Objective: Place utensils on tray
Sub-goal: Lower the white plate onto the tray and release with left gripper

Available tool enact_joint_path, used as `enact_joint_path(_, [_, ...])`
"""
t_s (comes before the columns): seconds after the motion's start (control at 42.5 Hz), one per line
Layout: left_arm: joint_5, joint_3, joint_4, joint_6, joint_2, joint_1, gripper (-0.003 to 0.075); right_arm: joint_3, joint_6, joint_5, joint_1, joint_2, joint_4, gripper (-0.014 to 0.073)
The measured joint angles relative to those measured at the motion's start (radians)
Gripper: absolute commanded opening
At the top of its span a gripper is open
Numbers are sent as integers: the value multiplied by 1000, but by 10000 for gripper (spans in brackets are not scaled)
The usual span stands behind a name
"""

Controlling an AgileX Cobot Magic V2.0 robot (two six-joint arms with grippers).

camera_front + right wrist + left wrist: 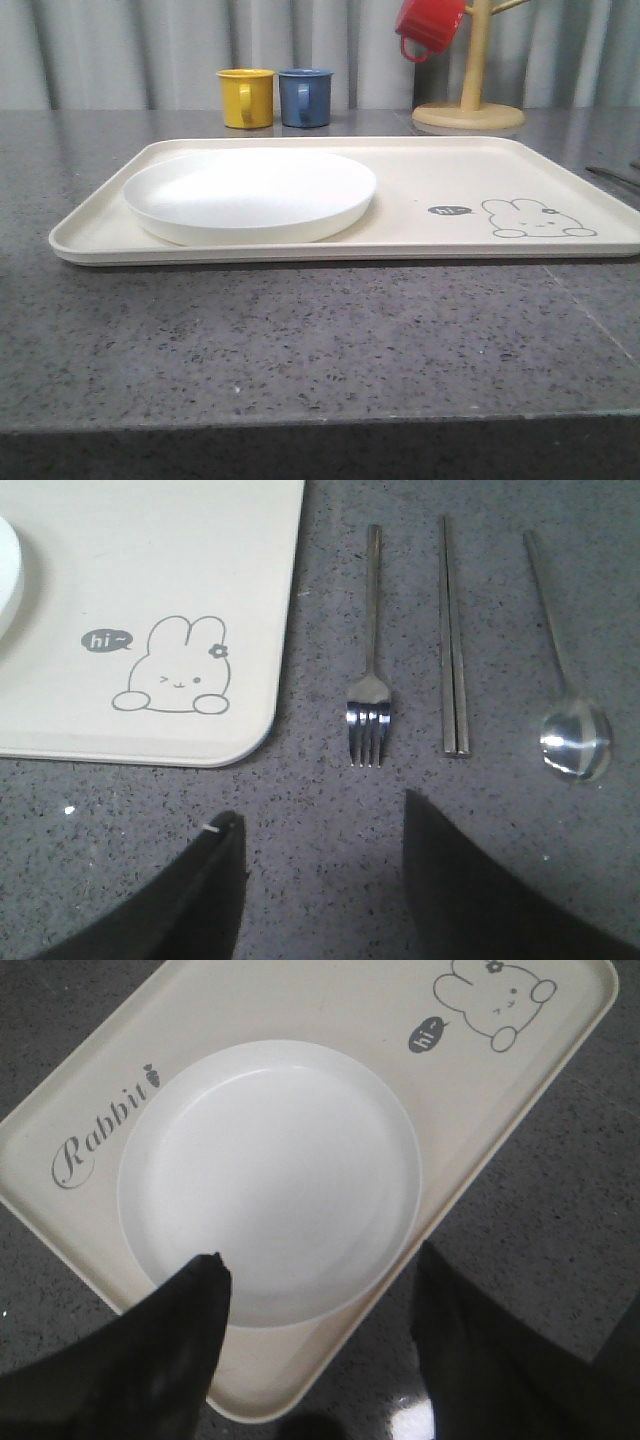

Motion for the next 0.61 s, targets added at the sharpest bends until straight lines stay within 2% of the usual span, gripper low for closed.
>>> enact_joint_path(0.259, [-28,215,72,-150,-259,-42,389,0,0,0,0,0,0,396])
enact_joint_path(0.447, [-30,320,91,-172,-414,-42,389,0,0,0,0,0,0,396])
enact_joint_path(0.611, [-30,336,91,-173,-471,-42,388,-40,0,36,0,45,-5,396])
